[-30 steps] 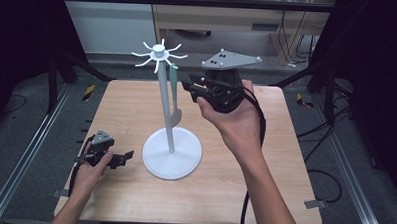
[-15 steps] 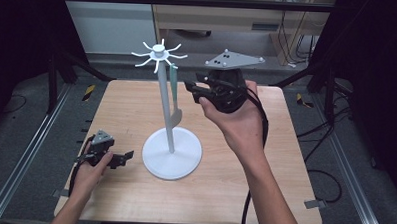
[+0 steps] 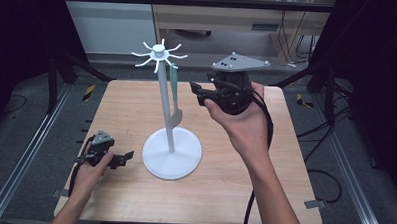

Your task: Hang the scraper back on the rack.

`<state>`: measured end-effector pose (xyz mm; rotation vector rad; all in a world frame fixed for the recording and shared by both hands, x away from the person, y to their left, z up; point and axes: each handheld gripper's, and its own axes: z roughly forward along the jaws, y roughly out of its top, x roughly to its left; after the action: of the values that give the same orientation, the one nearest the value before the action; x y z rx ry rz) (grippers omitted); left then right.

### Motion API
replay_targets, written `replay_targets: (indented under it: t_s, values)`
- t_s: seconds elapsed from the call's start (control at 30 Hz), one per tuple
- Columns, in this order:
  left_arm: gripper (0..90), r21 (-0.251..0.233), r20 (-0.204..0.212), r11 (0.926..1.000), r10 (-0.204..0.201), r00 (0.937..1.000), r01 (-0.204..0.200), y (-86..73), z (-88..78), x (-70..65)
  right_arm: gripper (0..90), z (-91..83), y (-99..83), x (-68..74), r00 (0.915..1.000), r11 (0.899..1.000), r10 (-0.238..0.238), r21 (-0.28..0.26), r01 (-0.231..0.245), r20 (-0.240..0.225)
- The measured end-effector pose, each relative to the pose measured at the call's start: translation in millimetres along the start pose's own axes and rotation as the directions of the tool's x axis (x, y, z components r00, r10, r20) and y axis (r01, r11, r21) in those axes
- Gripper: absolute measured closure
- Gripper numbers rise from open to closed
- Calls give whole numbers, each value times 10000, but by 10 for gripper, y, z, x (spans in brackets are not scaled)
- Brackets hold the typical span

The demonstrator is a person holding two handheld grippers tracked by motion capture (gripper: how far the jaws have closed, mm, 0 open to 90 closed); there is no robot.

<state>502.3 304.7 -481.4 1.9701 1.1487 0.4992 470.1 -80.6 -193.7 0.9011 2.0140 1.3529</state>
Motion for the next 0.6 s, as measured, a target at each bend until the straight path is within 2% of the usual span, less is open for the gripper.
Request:
replay_targets:
  t_s: [0.13, 0.33, 0.6]
  values:
    - [39, -12, -17, 10000, -11, 10000, 11, 0, 4, 3, 401, 4, -67, -50, 9997, 9999, 88, 144, -91, 214]
    - [38, -56, -56, 10000, -60, 10000, 60, -3, -2, 16, 306, -21, -195, -153, 9967, 9992, 144, 372, -174, 800]
    - [38, -91, -54, 9999, -75, 10000, 75, -7, -13, 15, 196, -31, -441, -312, 9905, 9943, 460, 897, -579, 1296]
